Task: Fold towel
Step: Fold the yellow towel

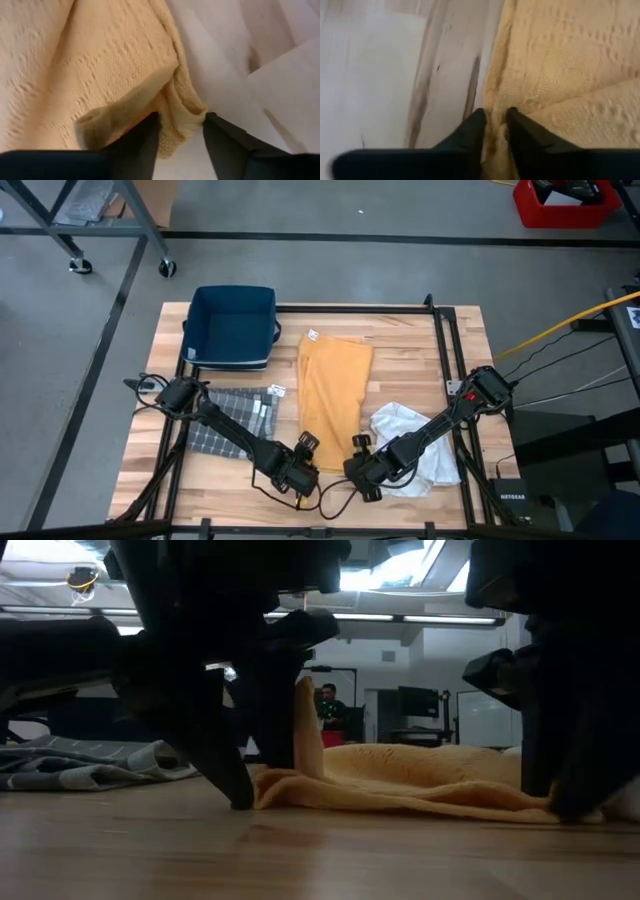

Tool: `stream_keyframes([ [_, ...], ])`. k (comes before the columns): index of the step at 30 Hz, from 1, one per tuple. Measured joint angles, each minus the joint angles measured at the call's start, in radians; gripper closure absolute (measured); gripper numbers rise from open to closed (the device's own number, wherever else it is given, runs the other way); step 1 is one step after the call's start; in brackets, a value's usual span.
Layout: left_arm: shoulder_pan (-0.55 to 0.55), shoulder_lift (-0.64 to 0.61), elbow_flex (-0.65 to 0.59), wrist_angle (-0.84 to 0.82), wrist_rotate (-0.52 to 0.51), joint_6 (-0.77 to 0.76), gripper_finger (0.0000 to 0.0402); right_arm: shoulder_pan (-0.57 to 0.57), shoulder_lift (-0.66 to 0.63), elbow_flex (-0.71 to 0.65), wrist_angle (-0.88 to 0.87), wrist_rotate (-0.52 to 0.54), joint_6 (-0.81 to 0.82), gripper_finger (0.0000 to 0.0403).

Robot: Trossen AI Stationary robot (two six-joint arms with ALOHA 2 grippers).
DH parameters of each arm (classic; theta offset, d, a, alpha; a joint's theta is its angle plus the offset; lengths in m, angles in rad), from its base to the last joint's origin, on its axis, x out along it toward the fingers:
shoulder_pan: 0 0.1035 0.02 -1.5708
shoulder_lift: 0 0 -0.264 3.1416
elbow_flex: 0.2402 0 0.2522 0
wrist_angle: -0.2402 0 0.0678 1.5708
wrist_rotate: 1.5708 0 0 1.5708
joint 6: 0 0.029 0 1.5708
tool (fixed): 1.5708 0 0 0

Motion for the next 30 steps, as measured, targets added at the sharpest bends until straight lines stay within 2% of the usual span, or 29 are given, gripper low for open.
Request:
stream_keyframes([
  [3, 0.0, 0.0, -0.001, 0.0, 0.001, -0.061, 0.0302, 0.0, 0.0, 0.0, 0.006, -0.006, 0.074, 0.0381],
  [4, 0.0, 0.0, -0.001, 0.0, 0.002, -0.081, 0.0317, 0.0, 0.0, 0.0, 0.007, -0.007, 0.097, 0.039],
  [9, 0.0, 0.0, -0.001, -0.005, 0.001, -0.181, 0.0389, 0.0, 0.001, -0.001, 0.039, -0.02, 0.218, 0.0378],
  [14, 0.0, 0.0, -0.001, -0.013, -0.004, -0.195, 0.0385, 0.0, 0.002, -0.001, 0.07, -0.023, 0.242, 0.0396],
  [20, 0.001, -0.014, -0.001, -0.019, 0.0, -0.169, 0.0396, 0.0, 0.002, -0.002, 0.14, -0.052, 0.264, 0.0395],
  [25, -0.002, -0.083, -0.006, -0.038, -0.015, -0.175, 0.0398, 0.0, 0.001, 0.002, 0.234, -0.104, 0.295, 0.0397],
  [30, -0.002, -0.16, -0.003, -0.089, -0.025, -0.205, 0.0399, 0.001, 0.0, 0.071, 0.193, -0.108, 0.32, 0.0399],
])
